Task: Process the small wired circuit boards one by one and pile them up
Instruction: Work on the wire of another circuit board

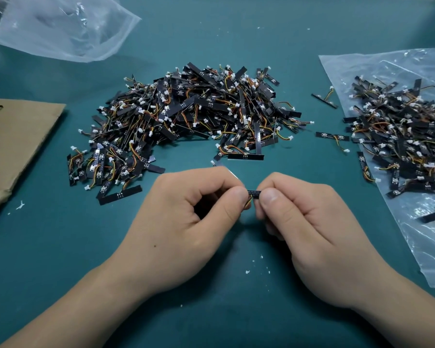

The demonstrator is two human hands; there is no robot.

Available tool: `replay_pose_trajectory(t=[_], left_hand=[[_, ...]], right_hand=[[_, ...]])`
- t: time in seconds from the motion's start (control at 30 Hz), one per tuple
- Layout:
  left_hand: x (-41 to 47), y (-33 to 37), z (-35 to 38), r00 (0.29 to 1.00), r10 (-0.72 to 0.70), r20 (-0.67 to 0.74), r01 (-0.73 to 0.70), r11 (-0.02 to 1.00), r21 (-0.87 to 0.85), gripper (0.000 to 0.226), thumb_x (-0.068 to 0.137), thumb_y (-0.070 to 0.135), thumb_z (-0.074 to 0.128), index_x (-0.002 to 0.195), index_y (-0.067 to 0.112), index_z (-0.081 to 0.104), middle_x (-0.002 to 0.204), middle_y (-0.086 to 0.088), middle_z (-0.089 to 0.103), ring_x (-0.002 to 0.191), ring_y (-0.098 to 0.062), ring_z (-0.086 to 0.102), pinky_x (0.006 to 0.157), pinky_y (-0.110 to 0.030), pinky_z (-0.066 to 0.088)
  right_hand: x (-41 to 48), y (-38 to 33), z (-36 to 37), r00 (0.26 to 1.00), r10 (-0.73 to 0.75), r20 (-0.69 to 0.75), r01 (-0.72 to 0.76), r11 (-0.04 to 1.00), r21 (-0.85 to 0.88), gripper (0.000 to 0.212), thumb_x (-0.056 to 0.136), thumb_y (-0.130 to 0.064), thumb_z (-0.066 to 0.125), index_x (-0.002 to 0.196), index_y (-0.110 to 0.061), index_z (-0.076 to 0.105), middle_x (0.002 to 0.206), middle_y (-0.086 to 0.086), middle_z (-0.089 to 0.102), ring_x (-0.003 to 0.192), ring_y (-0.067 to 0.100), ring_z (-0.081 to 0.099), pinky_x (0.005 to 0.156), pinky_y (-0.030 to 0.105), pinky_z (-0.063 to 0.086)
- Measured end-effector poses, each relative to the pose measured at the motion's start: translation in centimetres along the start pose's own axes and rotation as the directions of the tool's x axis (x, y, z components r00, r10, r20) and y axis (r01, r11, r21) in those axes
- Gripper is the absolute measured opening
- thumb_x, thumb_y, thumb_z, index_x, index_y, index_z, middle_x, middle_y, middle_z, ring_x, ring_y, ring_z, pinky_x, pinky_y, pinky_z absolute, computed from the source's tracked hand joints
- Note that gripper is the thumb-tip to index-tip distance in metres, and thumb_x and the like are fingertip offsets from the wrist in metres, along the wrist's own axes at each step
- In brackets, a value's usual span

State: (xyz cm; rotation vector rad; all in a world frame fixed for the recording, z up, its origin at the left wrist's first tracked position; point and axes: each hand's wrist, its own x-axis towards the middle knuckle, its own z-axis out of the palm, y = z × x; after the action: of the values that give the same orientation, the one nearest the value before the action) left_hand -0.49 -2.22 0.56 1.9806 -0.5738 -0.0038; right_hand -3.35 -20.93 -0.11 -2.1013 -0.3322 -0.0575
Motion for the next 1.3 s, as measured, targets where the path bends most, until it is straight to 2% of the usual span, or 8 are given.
replay_pose_trajectory(t=[0.2, 0.3, 0.47, 0.77, 1.03, 1.13, 1.3], left_hand=[[-0.05, -0.04, -0.11, 1.0, -0.026, -0.004, 0.026, 0.999, -0.044, 0.026, 0.097, 0.031, 0.055, 0.077, 0.018, 0.066, 0.066, -0.005, 0.059, 0.061, -0.026, 0.055, 0.059, -0.04, 0.043], [-0.08, 0.06, -0.13, 0.999, -0.027, 0.019, 0.027, 0.999, -0.037, 0.022, 0.097, 0.024, 0.057, 0.081, 0.014, 0.068, 0.066, -0.007, 0.059, 0.063, -0.028, 0.055, 0.059, -0.041, 0.043], [0.0, 0.18, -0.03, 0.999, -0.035, -0.002, 0.034, 0.998, -0.051, 0.021, 0.094, 0.019, 0.059, 0.077, 0.013, 0.068, 0.063, -0.007, 0.057, 0.06, -0.026, 0.052, 0.058, -0.04, 0.042], [0.05, 0.0, -0.1, 0.999, -0.041, 0.02, 0.041, 0.998, -0.039, 0.022, 0.095, 0.021, 0.058, 0.077, 0.013, 0.066, 0.065, -0.006, 0.055, 0.062, -0.026, 0.05, 0.059, -0.041, 0.042], [0.09, -0.03, -0.03, 0.999, -0.046, 0.011, 0.046, 0.999, -0.02, 0.022, 0.095, 0.021, 0.057, 0.077, 0.013, 0.065, 0.065, -0.006, 0.056, 0.061, -0.025, 0.052, 0.06, -0.041, 0.042], [0.04, 0.01, -0.02, 0.999, -0.04, 0.016, 0.04, 0.999, -0.01, 0.022, 0.095, 0.021, 0.056, 0.077, 0.012, 0.065, 0.064, -0.005, 0.055, 0.061, -0.025, 0.051, 0.06, -0.041, 0.042], [0.11, -0.05, -0.02, 0.999, -0.042, 0.01, 0.042, 0.999, -0.013, 0.021, 0.093, 0.016, 0.057, 0.075, 0.012, 0.066, 0.063, -0.006, 0.055, 0.061, -0.025, 0.05, 0.06, -0.041, 0.041]], right_hand=[[-0.03, -0.12, 0.12, 0.999, -0.004, -0.037, 0.003, 0.999, -0.037, 0.027, 0.106, -0.03, 0.045, 0.082, -0.029, 0.056, 0.066, -0.007, 0.055, 0.061, 0.015, 0.052, 0.057, 0.018, 0.036], [-0.02, -0.17, 0.08, 0.999, 0.001, -0.039, -0.002, 0.999, -0.035, 0.028, 0.106, -0.029, 0.044, 0.08, -0.03, 0.055, 0.065, -0.008, 0.055, 0.061, 0.014, 0.053, 0.058, 0.018, 0.036], [-0.16, -0.28, 0.01, 1.0, 0.007, -0.026, -0.007, 1.0, 0.009, 0.028, 0.106, -0.029, 0.045, 0.08, -0.03, 0.057, 0.066, -0.007, 0.058, 0.064, 0.017, 0.056, 0.059, 0.021, 0.04], [-0.1, -0.22, 0.17, 1.0, 0.011, -0.027, -0.011, 1.0, -0.027, 0.029, 0.106, -0.028, 0.044, 0.079, -0.03, 0.054, 0.067, -0.008, 0.06, 0.064, 0.015, 0.057, 0.059, 0.015, 0.038], [-0.08, -0.2, 0.08, 0.999, 0.021, -0.024, -0.021, 1.0, 0.007, 0.029, 0.105, -0.027, 0.045, 0.078, -0.028, 0.055, 0.065, -0.006, 0.061, 0.063, 0.015, 0.058, 0.058, 0.016, 0.04], [-0.13, -0.21, 0.09, 0.999, 0.029, -0.018, -0.029, 0.999, 0.032, 0.03, 0.105, -0.027, 0.045, 0.077, -0.028, 0.056, 0.065, -0.005, 0.062, 0.063, 0.017, 0.058, 0.059, 0.02, 0.042], [-0.07, -0.19, 0.16, 1.0, 0.029, -0.004, -0.029, 1.0, -0.009, 0.029, 0.104, -0.026, 0.045, 0.077, -0.029, 0.055, 0.065, -0.007, 0.063, 0.064, 0.016, 0.06, 0.058, 0.02, 0.042]])
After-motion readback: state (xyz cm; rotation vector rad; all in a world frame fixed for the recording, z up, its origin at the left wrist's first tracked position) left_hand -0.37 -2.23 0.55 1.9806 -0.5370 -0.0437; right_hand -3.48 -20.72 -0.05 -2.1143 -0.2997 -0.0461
